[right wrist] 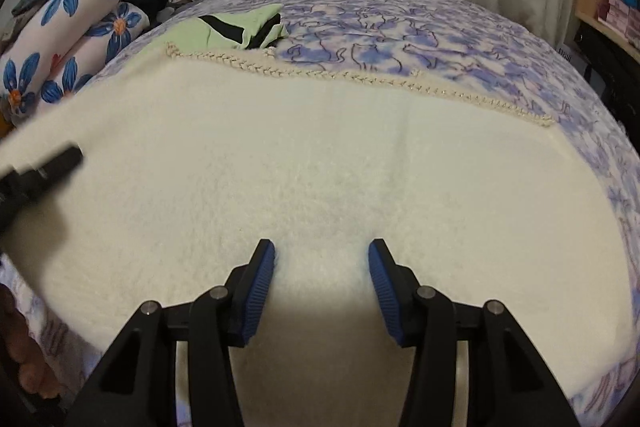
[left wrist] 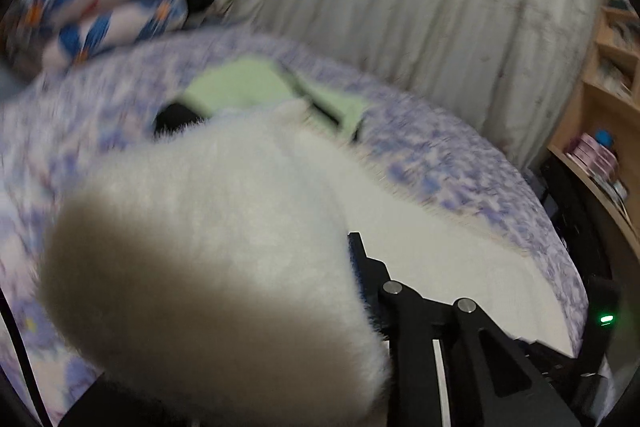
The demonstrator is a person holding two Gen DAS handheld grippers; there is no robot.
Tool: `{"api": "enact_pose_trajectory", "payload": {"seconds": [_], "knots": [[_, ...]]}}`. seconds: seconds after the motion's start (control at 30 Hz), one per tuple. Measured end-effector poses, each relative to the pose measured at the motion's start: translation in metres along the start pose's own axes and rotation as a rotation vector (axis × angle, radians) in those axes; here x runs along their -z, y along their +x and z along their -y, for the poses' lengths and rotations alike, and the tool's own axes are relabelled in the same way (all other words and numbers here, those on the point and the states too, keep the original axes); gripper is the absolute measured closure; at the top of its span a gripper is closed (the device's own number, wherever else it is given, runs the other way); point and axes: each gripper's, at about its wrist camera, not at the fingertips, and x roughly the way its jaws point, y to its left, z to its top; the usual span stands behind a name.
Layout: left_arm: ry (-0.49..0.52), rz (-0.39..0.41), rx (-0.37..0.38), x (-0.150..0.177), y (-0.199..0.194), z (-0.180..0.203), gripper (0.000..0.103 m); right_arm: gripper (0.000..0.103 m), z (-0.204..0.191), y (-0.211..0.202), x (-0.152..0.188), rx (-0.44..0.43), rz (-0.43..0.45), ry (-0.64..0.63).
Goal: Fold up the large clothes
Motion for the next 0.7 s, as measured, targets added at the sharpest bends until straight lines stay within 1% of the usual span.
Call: {"api": "enact_pose_trajectory", "payload": {"seconds": [0.1,0.2,0.27,0.33,0.4,0.47,0.53,0.63,0.7], "knots": [[0.096,0.043,0.024,-0.014,-0.018,0.035,0.083,0.054,0.010,-0.003,0.003,-0.059,-0.011,0.030],[0.170,0.061,0.054,-0.026,-0.027,0.075,0.083,0.054,0.025,-0.014,0.006,-0.125,-0.034,0.080],[0.197,0.066,0.077,-0.031,-0.032,0.097,0.083,0.054,0.045,-0.030,0.013,-0.190,-0.039,0.170],[0.223,0.064,0.098,-0.033,-0.031,0.125,0.083,0.054,0.068,-0.047,0.022,-0.220,-0.028,0.252],[0.243,0.059,0.118,-0.033,-0.031,0.152,0.083,0.054,0.091,-0.066,0.032,-0.201,0.004,0.302],[0.264,0.045,0.144,-0.027,-0.027,0.182,0.083,0.054,0.121,-0.088,0.045,-0.124,0.043,0.343],[0.283,0.026,0.176,-0.018,-0.017,0.215,0.084,0.054,0.149,-0.106,0.055,-0.074,0.072,0.389],[0.326,-0.010,0.225,0.005,-0.001,0.263,0.085,0.054,0.190,-0.132,0.073,-0.003,0.115,0.452],[0.373,-0.064,0.251,0.030,0.013,0.296,0.085,0.054,0.210,-0.144,0.083,0.042,0.130,0.481]]}}
